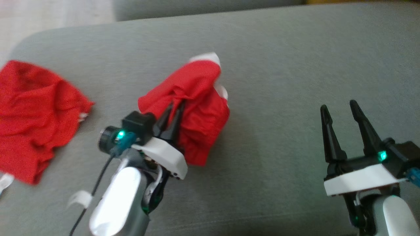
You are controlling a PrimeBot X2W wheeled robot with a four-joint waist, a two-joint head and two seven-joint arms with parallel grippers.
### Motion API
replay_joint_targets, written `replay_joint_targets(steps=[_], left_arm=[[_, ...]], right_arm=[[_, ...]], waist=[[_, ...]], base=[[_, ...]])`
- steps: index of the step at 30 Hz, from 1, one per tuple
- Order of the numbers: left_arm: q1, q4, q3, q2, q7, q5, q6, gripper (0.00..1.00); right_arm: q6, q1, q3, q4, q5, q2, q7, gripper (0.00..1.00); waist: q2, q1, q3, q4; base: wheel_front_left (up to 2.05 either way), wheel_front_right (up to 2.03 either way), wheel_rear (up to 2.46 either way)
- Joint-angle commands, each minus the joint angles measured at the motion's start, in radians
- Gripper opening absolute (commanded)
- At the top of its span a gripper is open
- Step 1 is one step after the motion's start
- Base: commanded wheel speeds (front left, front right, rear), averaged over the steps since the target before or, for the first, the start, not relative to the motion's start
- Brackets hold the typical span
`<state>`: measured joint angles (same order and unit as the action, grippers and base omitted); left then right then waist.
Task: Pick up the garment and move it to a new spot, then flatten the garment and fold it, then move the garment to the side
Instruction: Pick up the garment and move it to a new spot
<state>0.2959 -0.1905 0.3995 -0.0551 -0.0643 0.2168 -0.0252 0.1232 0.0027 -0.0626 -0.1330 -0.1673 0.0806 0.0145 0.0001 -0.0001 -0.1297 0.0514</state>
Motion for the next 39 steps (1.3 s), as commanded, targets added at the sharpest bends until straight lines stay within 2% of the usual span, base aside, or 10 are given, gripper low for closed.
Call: replay_joint_targets(steps=[1,5,10,11,12,13,18,22,30,39], left_arm=[[0.068,0.016,-0.019,-0.004,-0.006,0.008,0.002,0.00],[0.148,-0.108,0.051,0.004,-0.048,0.056,0.017,0.00],[0.214,-0.214,0.131,0.005,-0.106,0.153,0.055,0.00],[0.223,-0.232,0.147,0.005,-0.115,0.171,0.060,0.23],[0.232,-0.244,0.162,0.005,-0.126,0.186,0.064,0.84],[0.241,-0.255,0.177,0.005,-0.136,0.193,0.070,1.00],[0.253,-0.259,0.212,0.005,-0.183,0.172,0.106,1.00],[0.214,-0.187,0.201,-0.022,-0.194,0.133,0.139,1.00],[0.093,-0.060,0.076,-0.119,-0.197,0.115,0.205,1.00],[-0.042,0.024,-0.093,-0.188,-0.197,0.143,0.188,1.00]], right_arm=[[0.008,-0.055,-0.026,-0.040,-0.006,0.005,0.011,1.00],[0.008,-0.085,-0.030,-0.026,-0.014,0.002,0.029,1.00],[0.008,-0.105,-0.033,-0.006,-0.019,0.001,0.047,1.00],[0.008,-0.107,-0.032,-0.002,-0.019,0.000,0.051,1.00],[0.008,-0.108,-0.031,0.000,-0.019,0.000,0.053,1.00],[0.008,-0.109,-0.030,0.003,-0.018,-0.001,0.056,1.00],[0.008,-0.111,-0.028,0.019,-0.017,-0.004,0.064,1.00],[0.008,-0.102,-0.032,0.027,-0.015,-0.005,0.063,1.00],[0.008,-0.078,-0.026,0.039,-0.015,-0.007,0.051,1.00],[0.008,-0.038,-0.018,0.037,-0.017,-0.012,0.031,1.00]], waist=[[-0.0001,0.0001,-0.055,0.079],[-0.0001,0.0001,-0.108,0.154],[-0.0001,0.0001,-0.141,0.187],[-0.0001,0.0001,-0.144,0.188],[-0.0001,0.0001,-0.146,0.187],[-0.0001,0.0001,-0.147,0.186],[-0.0001,0.0001,-0.123,0.158],[-0.0001,0.0001,-0.090,0.123],[-0.0001,0.0001,-0.026,0.043],[-0.0001,0.0001,0.035,-0.017]], base=[[0.00,0.00,0.00],[0.00,0.00,0.00],[0.00,0.00,0.00],[0.00,0.00,0.00],[0.00,0.00,0.00],[0.00,0.00,0.00],[0.00,0.00,0.00],[0.00,0.00,0.00],[0.00,0.00,0.00],[0.00,0.00,0.00]])
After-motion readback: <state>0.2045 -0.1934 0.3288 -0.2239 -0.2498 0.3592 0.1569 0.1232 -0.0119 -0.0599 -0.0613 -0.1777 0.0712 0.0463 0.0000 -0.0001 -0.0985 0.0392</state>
